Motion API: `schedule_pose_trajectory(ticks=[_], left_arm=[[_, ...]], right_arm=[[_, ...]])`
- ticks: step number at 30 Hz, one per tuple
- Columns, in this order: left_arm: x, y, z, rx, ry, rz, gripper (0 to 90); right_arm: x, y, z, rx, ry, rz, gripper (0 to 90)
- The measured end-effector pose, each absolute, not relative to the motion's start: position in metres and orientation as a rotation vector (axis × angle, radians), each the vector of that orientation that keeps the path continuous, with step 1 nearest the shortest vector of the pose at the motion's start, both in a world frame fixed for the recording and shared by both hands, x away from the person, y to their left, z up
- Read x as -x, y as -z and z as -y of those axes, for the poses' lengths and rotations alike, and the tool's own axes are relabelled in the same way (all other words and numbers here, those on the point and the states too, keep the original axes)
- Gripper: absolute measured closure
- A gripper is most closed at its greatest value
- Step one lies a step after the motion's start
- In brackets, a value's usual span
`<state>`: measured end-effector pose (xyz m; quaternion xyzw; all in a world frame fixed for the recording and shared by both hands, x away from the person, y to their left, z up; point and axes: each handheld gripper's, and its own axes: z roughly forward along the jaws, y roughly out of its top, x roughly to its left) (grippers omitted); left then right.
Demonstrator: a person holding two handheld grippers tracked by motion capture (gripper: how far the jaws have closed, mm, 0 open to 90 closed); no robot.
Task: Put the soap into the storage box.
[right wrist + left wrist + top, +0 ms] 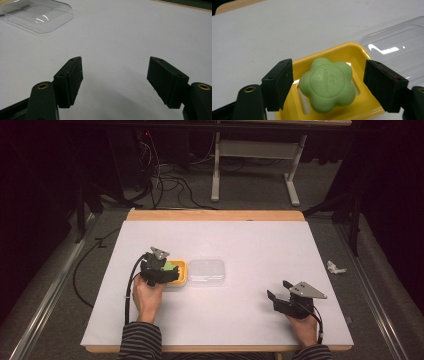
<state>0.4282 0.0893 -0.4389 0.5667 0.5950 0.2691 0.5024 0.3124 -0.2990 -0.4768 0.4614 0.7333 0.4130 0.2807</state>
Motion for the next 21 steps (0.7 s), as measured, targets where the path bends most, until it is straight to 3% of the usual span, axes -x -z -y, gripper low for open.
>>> schedule_pose_trajectory(ticks=[21], left_arm=[[-0.404, 0.422, -0.082, -1.327, -0.607, -1.361, 23.1]], right_arm=[[-0.313, 0.477, 0.298, -1.228, -1.101, -1.975, 29.4]])
